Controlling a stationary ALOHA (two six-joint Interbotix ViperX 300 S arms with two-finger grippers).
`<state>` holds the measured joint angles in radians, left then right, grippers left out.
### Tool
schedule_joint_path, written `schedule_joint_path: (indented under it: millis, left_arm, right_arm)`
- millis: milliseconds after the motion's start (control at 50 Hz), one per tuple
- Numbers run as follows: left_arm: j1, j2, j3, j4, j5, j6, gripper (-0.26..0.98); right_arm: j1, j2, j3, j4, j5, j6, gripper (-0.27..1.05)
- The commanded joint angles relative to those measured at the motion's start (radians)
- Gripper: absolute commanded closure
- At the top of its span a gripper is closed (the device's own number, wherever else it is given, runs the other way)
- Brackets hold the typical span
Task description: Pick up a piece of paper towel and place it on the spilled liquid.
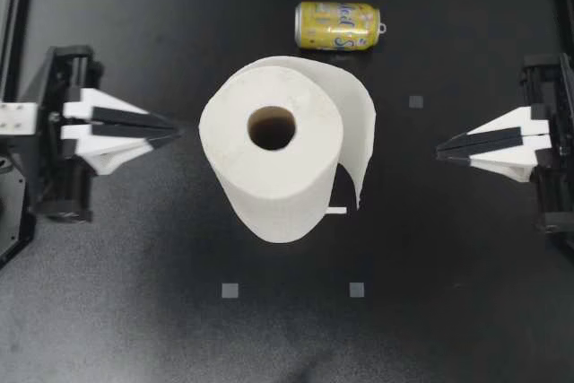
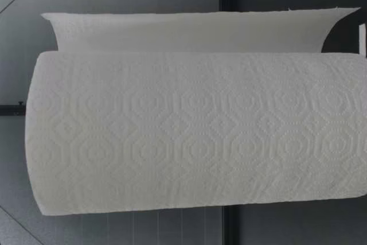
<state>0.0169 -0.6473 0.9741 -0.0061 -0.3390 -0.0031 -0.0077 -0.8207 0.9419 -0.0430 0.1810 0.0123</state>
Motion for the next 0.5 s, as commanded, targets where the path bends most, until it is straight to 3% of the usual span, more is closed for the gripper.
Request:
schedule_joint_path:
  millis: [0,240,340,480]
  left_arm:
    - [0.002,0.04,-0.064,-0.012,-0.014,-0.002,0.63]
    - [0.014,0.163,-0.176,-0.023,0.052,0.006,0.63]
    - [0.025,0.212,-0.21,-0.023,0.084,0.006,0.63]
    - [0.038,0.242,-0.232,-0.023,0.121,0.005,0.63]
  right_arm:
    - [0.0,0.006,-0.075,-0.029,0.109,0.003,0.82]
    - [0.043,0.114,-0.206,-0.212,0.469,0.06,0.82]
    - [0.13,0.187,-0.255,-0.4,0.611,0.187,0.82]
    - [0.33,0.307,-0.301,-0.81,0.931,0.538,0.82]
